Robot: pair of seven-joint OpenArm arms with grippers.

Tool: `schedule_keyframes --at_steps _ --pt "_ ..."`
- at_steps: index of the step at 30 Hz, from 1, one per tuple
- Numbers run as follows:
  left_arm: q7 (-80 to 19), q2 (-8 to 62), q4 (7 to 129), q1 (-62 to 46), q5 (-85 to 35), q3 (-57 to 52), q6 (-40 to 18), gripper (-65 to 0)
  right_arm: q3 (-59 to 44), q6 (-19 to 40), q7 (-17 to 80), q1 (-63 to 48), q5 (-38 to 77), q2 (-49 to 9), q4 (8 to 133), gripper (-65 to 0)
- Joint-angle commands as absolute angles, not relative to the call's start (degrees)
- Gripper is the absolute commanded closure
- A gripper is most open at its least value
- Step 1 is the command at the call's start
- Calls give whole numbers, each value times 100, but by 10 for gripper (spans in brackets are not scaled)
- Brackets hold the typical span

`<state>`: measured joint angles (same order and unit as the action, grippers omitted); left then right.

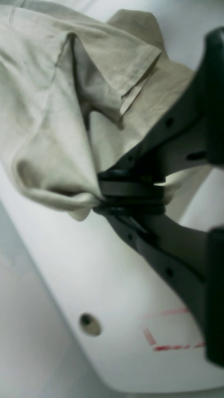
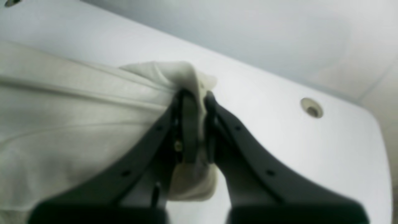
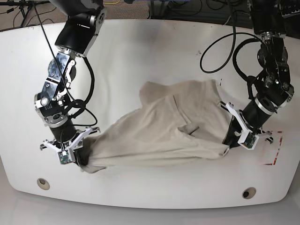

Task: Fold the T-shirt properly
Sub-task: 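Lift the shirt with both grippers and pull them apart to stretch it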

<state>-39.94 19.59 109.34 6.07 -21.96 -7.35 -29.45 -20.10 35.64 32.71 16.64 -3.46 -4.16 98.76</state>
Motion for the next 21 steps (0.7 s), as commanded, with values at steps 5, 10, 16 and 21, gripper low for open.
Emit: schedule_keyframes --at_steps 5,10,16,21 --pt "-4655 2062 11046 1789 -2158 -822 -2774 0 -1684 3407 3371 2536 -321 -769 9859 0" --pt "-5042 2044 11046 2651 -2167 -831 -2774 0 -1543 3424 3459 3169 -374 -787 9771 0" --pt "-5262 2044 11037 3697 -2167 -866 -2774 0 -1253 3424 3864 3978 -330 -1024 9736 0" --pt "-5499 2079 11011 4462 -2158 -866 -2774 0 -1007 3424 3952 4505 -321 -1103 9727 0"
